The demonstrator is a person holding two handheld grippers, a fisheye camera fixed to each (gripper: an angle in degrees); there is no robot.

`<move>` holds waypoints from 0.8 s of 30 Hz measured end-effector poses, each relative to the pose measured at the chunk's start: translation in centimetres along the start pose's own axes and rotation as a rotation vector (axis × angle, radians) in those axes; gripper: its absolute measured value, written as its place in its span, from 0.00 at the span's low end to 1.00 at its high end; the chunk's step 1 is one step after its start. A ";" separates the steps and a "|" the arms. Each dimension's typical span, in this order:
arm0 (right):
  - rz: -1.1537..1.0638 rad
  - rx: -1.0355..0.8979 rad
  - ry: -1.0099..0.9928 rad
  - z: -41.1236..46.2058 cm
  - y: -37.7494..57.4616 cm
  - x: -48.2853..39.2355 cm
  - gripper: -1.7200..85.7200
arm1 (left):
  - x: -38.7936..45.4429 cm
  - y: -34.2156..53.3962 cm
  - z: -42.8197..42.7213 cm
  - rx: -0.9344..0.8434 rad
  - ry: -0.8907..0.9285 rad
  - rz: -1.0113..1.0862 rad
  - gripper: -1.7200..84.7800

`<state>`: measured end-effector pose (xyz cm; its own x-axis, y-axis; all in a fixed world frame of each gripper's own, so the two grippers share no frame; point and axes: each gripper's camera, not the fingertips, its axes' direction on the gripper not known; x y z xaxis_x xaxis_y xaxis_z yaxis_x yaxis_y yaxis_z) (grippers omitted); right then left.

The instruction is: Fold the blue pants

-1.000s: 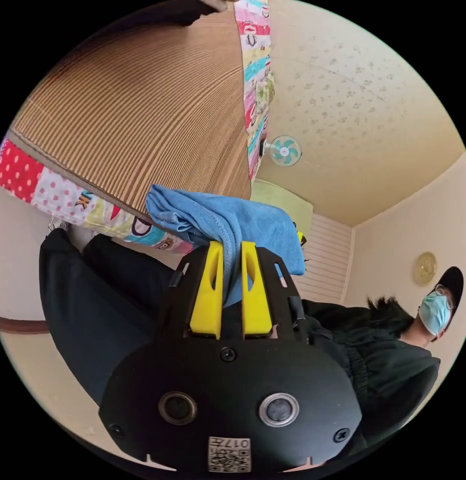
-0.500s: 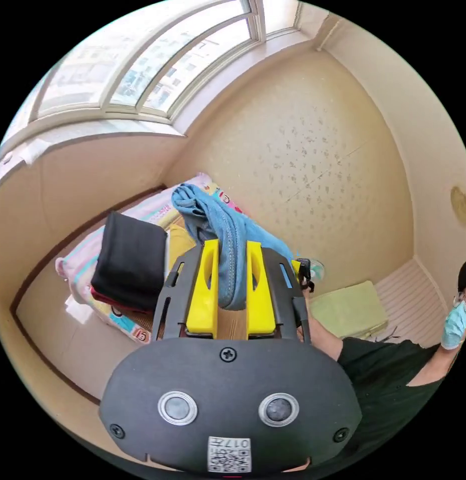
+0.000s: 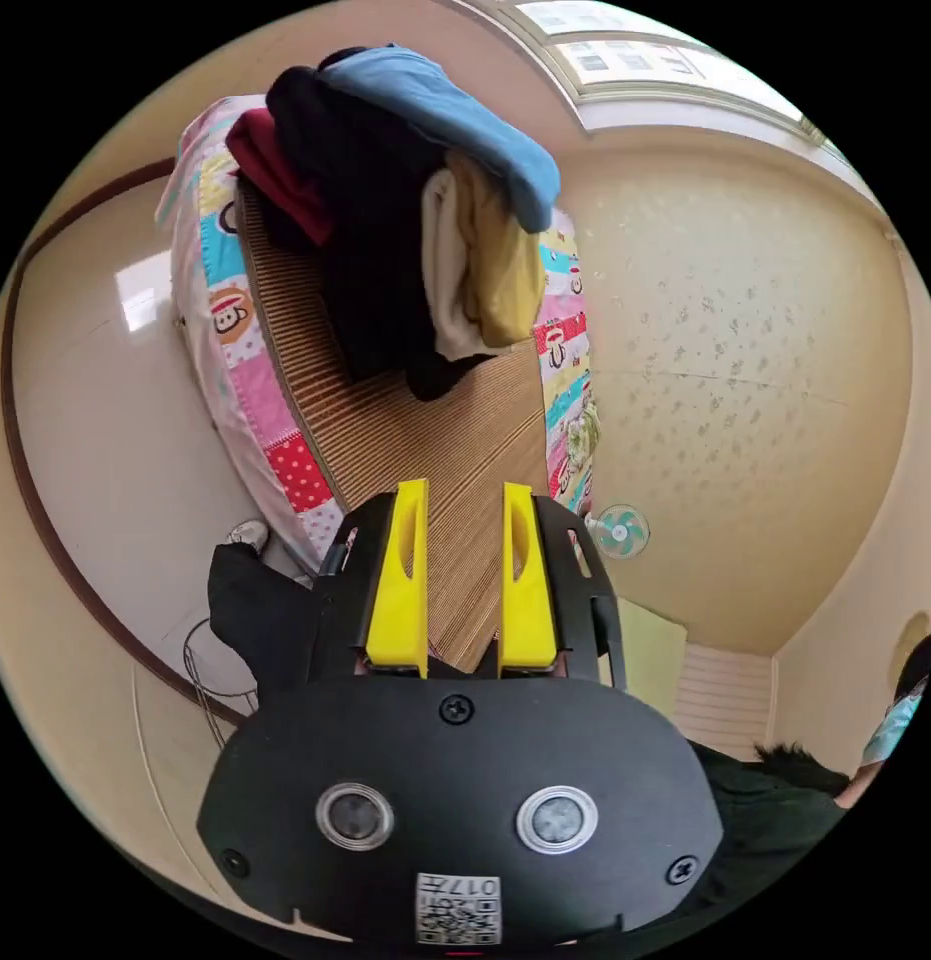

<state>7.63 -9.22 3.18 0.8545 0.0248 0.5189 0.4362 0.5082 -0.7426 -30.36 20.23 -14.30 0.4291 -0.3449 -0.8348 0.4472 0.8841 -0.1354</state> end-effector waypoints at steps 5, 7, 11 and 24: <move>0.369 0.391 -0.026 -9.6 11.5 10.5 0.07 | 17.0 2.9 11.3 -0.307 -0.148 0.577 0.13; 0.557 0.561 -0.033 -12.0 16.6 13.9 0.08 | 25.4 7.6 16.0 -0.385 -0.215 0.879 0.12; 0.777 0.715 -0.116 -12.3 22.7 18.6 0.09 | 34.6 17.3 22.5 -0.429 -0.277 1.272 0.11; 0.931 0.650 -0.299 -8.5 24.6 30.5 0.11 | 41.1 35.5 37.0 -0.584 -0.280 1.439 0.08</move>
<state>46.77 -3.25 -2.86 0.6301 0.7758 0.0325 -0.6220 0.5294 -0.5769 32.17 25.74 -33.71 0.3656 0.8709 -0.3285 -0.7704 0.4812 0.4182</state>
